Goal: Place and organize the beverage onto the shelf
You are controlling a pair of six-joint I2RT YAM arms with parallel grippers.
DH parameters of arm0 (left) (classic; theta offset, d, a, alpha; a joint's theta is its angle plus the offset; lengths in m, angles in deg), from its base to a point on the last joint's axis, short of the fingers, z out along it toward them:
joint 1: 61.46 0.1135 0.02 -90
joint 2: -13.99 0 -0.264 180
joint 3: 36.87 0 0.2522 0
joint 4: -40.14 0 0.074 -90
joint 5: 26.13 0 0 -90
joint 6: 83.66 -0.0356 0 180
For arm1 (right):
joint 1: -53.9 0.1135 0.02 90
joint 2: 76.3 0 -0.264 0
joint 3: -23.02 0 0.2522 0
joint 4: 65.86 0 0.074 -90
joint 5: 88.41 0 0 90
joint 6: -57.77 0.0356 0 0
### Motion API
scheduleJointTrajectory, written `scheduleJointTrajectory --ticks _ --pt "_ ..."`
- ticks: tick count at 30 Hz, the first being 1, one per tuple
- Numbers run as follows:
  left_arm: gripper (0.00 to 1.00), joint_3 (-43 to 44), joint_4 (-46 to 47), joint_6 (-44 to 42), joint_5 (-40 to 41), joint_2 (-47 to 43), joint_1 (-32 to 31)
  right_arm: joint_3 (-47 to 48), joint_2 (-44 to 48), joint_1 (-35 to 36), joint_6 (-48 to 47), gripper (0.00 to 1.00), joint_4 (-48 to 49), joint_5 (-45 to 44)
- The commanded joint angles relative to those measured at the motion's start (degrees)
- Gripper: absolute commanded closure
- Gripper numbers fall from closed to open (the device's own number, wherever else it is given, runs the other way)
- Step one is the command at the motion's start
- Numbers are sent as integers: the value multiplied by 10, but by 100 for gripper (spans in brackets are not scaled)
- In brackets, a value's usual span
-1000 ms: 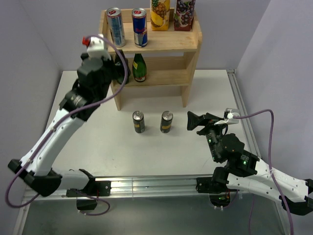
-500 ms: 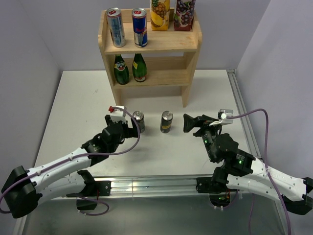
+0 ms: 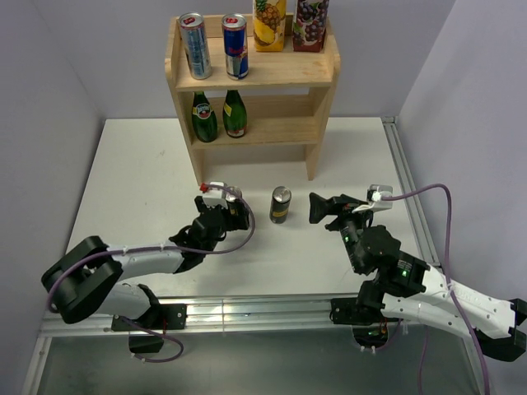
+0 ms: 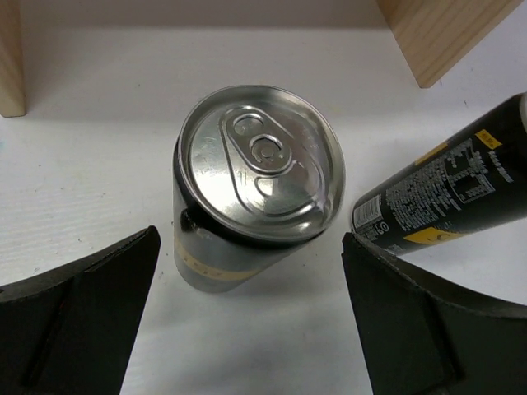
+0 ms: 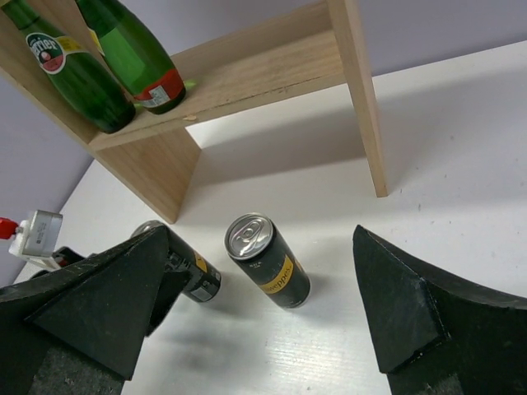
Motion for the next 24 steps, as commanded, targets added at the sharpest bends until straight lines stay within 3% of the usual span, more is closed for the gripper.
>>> scheduleJointTrajectory --ticks 1,4,10,12,15,16,17,21,24 --pt "1 1 116 4 29 35 -1 -10 6 -6 5 0 7 -16" --pt "4 10 142 -10 58 78 -1 -13 6 -6 7 0 4 -15" --pt "33 38 171 -30 95 153 -1 -19 15 -9 5 0 -5 -18" --pt "38 49 171 -39 94 173 0 -20 19 -10 5 0 -7 -17" --pt "61 78 143 -43 81 187 1 -19 21 -13 4 0 -12 -18" --pt "96 85 137 -42 84 186 1 -19 21 -14 4 0 -12 -18" --pt "100 88 129 -37 85 177 1 -20 21 -14 4 0 -12 -18" --pt "100 107 58 -30 79 133 -1 -24 20 -15 5 0 -5 -14" --pt "100 191 -38 -42 68 107 -7 -29 15 -17 8 0 2 -10"
